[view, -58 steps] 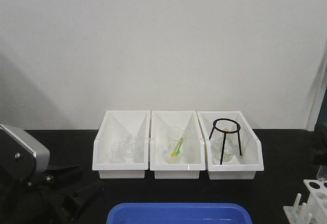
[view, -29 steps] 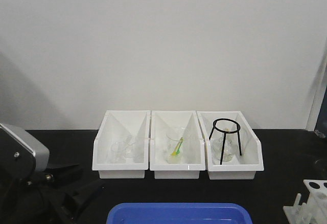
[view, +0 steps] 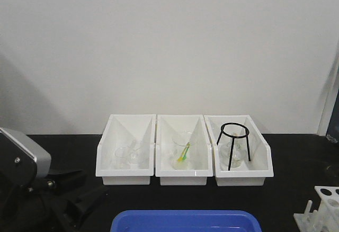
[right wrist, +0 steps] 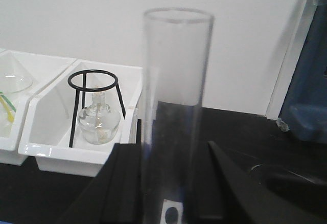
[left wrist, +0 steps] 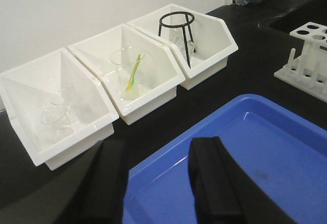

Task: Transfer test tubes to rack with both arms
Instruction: 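Carry the test tube with the right gripper over the white rack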

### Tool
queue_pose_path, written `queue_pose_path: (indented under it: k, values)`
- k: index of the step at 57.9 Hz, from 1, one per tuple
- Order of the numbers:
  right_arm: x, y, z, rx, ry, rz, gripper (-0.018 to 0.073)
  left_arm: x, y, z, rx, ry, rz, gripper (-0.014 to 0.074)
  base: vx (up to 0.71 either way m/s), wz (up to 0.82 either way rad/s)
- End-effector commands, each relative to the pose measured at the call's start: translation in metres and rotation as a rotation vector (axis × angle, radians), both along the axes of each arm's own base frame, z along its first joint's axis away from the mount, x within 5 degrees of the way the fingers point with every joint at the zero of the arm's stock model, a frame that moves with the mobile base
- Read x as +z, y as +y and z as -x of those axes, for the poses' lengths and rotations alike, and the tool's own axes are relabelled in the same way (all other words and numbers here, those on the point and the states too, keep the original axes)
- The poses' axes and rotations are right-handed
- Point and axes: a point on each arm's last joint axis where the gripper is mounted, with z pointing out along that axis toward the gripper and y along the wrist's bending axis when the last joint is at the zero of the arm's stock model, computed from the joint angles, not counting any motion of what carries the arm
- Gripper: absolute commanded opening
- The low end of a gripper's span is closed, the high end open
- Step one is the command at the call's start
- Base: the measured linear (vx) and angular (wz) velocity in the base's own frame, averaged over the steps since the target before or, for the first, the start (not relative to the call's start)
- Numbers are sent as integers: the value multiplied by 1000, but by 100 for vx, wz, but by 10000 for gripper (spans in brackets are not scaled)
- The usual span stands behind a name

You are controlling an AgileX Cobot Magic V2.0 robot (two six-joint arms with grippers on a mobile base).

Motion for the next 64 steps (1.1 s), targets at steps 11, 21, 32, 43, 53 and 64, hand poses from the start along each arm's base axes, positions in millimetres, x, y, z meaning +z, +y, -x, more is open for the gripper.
queue_pose_path:
  k: [11,21,32,43,53,64]
  values:
    - [5,-4,-11,28,-127,-54,-6,22,1,0,8,-111,80,396,0,0]
    - [1,-7,-13,12,-130,-43,-6,22,1,0,8,-111,80,396,0,0]
    - [-1,-8,-14,-5,-116,-3,-6,22,1,0,8,-111,80,394,0,0]
    - [-3,-9,-14,-13,-98,3,-6,22,1,0,8,-111,80,393,0,0]
    - [-8,-10,-16,-9,-82,-4,-6,22,1,0,8,-111,80,393,0,0]
    - [-17,-10,-21,16,-90,-35,-6,22,1,0,8,-111,79,393,0,0]
